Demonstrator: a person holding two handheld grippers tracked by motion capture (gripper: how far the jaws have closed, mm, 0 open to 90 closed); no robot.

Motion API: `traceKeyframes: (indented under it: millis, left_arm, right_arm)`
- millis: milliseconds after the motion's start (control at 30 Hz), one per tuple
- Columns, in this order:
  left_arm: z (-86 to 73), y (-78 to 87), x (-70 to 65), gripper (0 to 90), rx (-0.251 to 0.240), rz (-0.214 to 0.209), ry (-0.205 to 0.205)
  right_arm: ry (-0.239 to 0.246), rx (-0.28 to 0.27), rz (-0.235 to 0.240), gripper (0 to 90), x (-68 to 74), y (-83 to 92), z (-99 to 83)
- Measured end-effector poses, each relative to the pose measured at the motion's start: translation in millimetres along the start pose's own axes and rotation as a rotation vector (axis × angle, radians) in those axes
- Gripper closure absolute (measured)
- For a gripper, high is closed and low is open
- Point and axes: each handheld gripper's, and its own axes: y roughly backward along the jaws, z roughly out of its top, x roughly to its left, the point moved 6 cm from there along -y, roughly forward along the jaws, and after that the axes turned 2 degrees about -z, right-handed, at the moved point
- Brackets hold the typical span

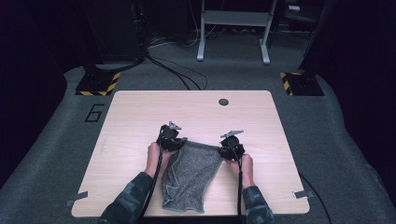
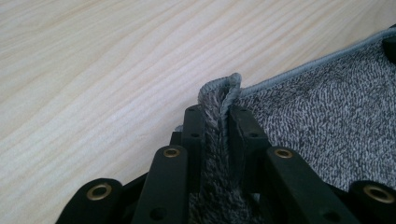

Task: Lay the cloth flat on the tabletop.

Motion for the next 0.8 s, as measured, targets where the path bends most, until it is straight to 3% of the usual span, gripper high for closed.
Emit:
traceKeyframes:
  millis: [267,433,633,800]
  left_arm:
    - [-8.4,1.7,4.4,69.7,0.007,-0.003,0.017]
    - [-15.5,3.4,4.2,74.5,0.003,0.009,0.015]
    - [-20.6,9.9,16.7,78.0,-0.004,0.011,0.040]
    - [-23.8,20.6,27.9,83.9,-0.044,0.023,0.058]
  right_arm:
    - [-0.017,-0.014,-0.008,85.0,0.0,-0.3,-0.7]
    - [-0.027,-0.032,-0.017,85.3,-0.1,-0.9,-1.3]
    - [-0.009,-0.035,-0.032,86.3,0.5,-1.5,-0.1]
    - [-0.003,-0.023,-0.044,87.2,-0.7,-0.7,0.2]
